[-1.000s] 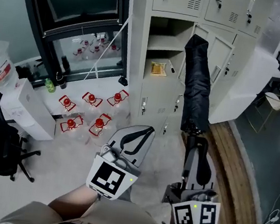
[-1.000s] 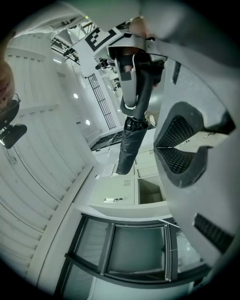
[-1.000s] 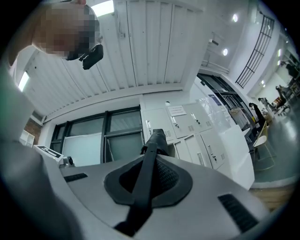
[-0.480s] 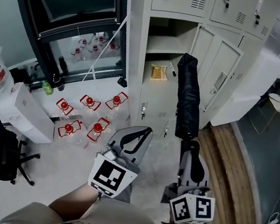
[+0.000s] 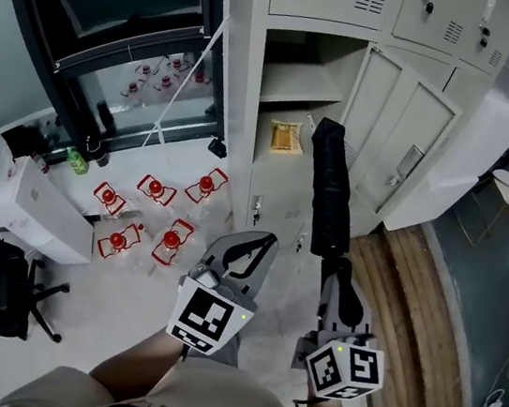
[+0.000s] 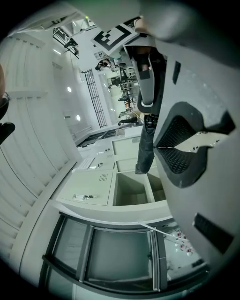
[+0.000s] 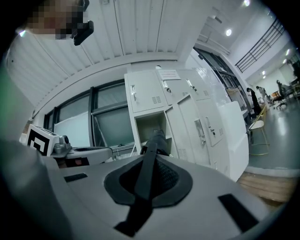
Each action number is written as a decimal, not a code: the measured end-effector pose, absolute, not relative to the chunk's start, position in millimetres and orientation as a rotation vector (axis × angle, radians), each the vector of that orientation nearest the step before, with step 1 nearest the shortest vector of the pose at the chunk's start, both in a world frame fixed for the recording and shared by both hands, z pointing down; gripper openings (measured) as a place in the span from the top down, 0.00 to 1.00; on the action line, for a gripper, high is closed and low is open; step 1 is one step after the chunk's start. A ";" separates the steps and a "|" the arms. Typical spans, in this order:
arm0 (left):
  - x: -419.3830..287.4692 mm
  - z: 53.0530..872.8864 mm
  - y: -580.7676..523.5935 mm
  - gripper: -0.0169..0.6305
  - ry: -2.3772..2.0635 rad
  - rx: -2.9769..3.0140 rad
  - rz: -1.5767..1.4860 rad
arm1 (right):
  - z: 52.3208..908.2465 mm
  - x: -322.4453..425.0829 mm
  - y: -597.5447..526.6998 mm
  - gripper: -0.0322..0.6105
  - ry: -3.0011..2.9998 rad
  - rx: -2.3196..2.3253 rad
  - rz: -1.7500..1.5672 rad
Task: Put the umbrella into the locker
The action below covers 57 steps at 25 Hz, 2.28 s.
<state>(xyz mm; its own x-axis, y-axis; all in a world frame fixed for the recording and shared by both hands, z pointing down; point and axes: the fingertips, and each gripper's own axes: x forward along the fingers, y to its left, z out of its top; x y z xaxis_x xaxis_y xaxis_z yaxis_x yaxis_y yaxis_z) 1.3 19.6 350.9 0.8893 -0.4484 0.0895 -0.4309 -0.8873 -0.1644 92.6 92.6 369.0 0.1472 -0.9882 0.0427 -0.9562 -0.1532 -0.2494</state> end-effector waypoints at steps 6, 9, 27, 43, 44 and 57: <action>20.1 368.4 -42.5 0.96 0.686 -2.936 -0.260 | 388.9 106.1 36.8 0.92 1.948 -2.264 -0.398; 28.0 379.4 -73.4 0.96 0.685 -2.953 -0.299 | 400.3 113.7 7.4 0.92 1.951 -2.277 -0.448; 69.3 404.5 -219.8 0.96 0.591 -3.013 -0.381 | 428.3 159.8 -152.7 0.92 1.965 -2.410 -0.540; 94.4 395.2 -268.0 0.96 0.734 -3.028 -0.332 | 413.0 199.6 -226.6 0.92 2.126 -2.376 -0.460; 96.1 394.3 -270.9 0.96 0.759 -3.023 -0.336 | 413.0 203.1 -231.7 0.92 2.145 -2.364 -0.460; 134.9 396.4 -296.2 0.96 1.012 -2.963 -0.368 | 417.2 239.7 -289.4 0.92 2.381 -2.187 -0.454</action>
<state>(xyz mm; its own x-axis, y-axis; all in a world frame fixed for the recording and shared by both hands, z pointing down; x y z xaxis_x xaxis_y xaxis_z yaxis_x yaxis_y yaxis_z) 134.9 -296.2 396.4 0.7665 -0.6023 0.2230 -0.6048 -0.7937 -0.0650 239.7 -289.4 417.2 -0.0980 -0.9563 0.2755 -0.9905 0.0670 -0.1198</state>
